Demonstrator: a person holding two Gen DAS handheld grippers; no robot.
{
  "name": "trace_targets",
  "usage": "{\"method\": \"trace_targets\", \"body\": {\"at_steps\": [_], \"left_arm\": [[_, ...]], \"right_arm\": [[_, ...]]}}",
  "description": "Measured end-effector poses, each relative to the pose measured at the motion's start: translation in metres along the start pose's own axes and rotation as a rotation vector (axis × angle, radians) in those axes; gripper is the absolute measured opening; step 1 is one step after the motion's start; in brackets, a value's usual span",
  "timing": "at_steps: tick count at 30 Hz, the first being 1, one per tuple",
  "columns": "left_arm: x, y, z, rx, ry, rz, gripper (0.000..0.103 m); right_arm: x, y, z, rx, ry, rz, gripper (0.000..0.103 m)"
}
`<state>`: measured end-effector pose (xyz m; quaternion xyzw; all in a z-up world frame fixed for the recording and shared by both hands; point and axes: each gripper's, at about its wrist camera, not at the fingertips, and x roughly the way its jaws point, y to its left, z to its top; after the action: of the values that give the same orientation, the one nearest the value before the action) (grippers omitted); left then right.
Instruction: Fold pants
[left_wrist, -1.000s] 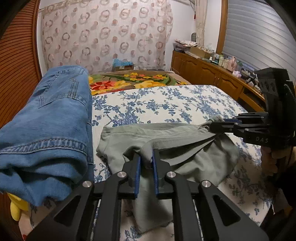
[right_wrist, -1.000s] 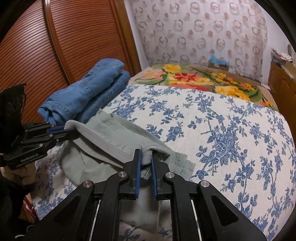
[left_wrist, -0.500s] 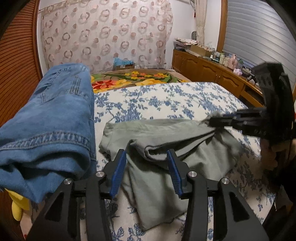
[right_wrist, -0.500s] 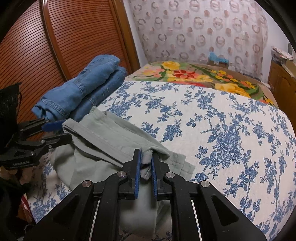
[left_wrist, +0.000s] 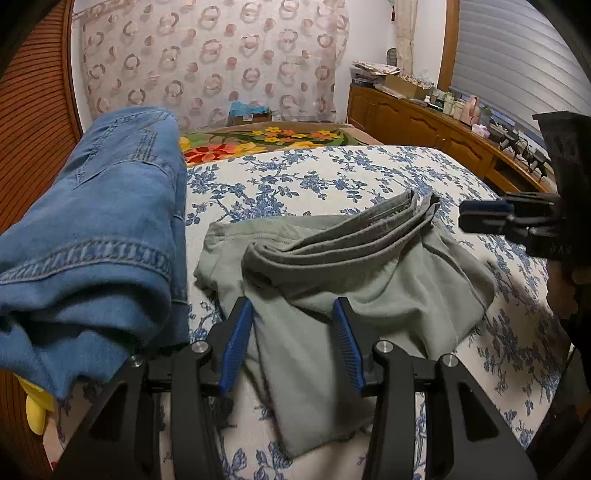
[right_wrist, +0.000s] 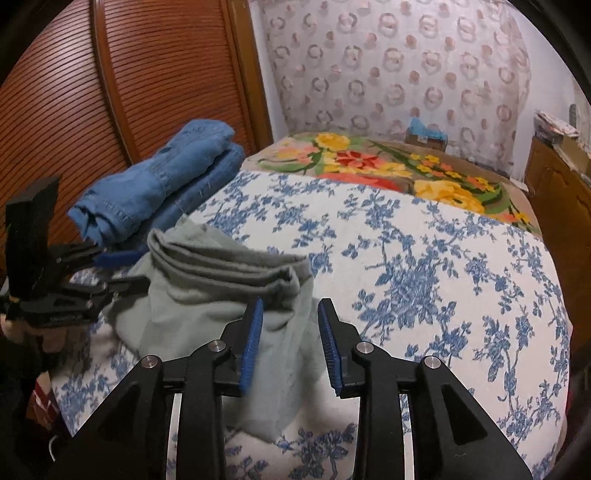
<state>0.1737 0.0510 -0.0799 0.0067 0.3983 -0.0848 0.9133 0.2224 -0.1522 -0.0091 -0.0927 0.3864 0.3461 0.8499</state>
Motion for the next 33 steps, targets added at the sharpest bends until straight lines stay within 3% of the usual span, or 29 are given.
{"method": "trace_targets", "body": {"at_steps": [11,17,24,33], "left_arm": [[0.006,0.009,0.004,-0.034,-0.007,0.032,0.045],[0.002,0.011,0.004,-0.043,-0.019,0.036,0.045],[-0.011,0.005,0.0,-0.038,-0.043,0.027,0.045],[-0.033,0.003,-0.027,-0.057,-0.031,0.021,0.045]], "right_arm": [[0.045,-0.002,0.018,-0.052,0.075,-0.021,0.03],[0.052,-0.015,0.026,-0.033,0.059,-0.115,0.027],[0.029,-0.022,0.019,0.024,0.032,-0.092,0.027],[-0.02,-0.006,-0.023,0.051,0.032,-0.05,0.027]]}}
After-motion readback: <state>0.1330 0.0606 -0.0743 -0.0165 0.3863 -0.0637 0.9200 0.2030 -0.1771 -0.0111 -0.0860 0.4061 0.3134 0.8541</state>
